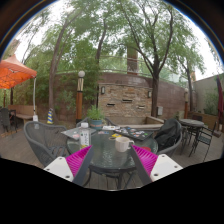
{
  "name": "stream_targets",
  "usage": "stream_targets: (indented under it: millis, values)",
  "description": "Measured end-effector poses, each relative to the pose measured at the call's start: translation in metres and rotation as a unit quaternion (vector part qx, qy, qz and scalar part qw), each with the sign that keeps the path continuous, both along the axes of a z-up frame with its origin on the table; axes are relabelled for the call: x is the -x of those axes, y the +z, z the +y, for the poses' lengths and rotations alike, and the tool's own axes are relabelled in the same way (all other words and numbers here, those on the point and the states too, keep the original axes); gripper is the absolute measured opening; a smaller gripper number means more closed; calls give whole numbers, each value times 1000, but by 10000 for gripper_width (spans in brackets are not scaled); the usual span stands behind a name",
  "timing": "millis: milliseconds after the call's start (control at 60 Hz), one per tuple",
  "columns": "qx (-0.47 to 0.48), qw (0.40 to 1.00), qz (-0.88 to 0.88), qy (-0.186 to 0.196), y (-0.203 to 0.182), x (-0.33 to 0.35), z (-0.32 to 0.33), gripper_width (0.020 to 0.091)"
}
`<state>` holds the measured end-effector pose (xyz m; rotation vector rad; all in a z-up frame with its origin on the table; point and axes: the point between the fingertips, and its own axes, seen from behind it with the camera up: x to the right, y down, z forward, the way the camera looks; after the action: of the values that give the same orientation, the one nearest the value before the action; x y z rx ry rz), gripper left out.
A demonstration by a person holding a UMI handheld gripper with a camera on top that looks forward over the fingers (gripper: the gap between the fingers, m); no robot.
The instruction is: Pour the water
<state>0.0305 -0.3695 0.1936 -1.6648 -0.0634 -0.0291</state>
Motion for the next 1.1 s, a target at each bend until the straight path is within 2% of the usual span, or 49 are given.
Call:
stream_targets:
  millis: [100, 317, 617, 917, 1100]
  values:
    - [2, 1000, 5, 0, -3, 0, 5, 834]
    - [8, 999, 24, 24, -20, 27, 35, 831]
    - [12, 995, 59, 78, -74, 117, 136, 830]
    - [5, 998, -5, 62, -105, 170, 245, 826]
    - [-6, 1000, -15, 21, -105, 158, 281, 840]
